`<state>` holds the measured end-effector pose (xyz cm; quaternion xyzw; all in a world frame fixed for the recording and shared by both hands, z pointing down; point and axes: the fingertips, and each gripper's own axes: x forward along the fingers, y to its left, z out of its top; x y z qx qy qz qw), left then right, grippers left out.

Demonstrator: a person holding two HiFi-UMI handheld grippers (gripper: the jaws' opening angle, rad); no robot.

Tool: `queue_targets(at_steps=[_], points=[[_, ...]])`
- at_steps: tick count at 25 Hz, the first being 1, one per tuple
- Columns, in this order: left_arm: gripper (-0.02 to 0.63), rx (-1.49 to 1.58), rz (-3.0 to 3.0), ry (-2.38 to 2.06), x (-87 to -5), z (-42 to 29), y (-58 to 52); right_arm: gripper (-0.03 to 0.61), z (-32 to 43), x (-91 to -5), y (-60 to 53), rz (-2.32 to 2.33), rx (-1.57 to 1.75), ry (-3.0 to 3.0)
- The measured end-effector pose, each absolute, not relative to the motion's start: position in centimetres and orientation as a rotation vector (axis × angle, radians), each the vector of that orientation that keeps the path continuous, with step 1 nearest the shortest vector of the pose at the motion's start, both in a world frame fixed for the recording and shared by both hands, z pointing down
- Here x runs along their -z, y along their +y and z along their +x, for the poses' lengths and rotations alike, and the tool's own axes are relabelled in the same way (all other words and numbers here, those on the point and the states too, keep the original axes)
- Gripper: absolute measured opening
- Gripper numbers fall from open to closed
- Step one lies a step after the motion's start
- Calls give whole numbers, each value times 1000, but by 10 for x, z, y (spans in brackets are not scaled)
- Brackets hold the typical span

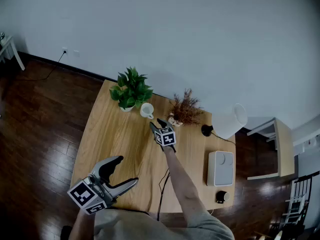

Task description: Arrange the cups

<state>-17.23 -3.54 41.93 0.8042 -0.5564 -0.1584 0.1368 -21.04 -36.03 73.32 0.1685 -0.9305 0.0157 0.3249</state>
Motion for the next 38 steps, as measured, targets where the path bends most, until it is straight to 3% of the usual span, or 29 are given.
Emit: queue_targets(at_steps=[6,10,13,19,25,31,38], points=[[332,446,2311,-1621,-428,-181,-27,204,-230,-777,-393,448,77,-2210],[331,439,2290,-1637,-429,-185,-20,161,-236,-794,-397,419,41,-2152],[331,431,2273,-1647,-433,-189,-16,155,-241,-797,-398,417,38,-2143],[331,425,2283,-1632,-431,-185,-18,69,-238,-795,-394,395,53,-2145],[332,426,2308,-1607,-428,-177,-22,64,-219,-782,-364,401,-85,-2247],[331,438,2381,-1507,-422,-156,-32,64,-160,-764,-306,455,-338,-2408],[327,409,2504,-1267,-418,-92,-63,64,-37,-718,-257,650,-580,-2555]])
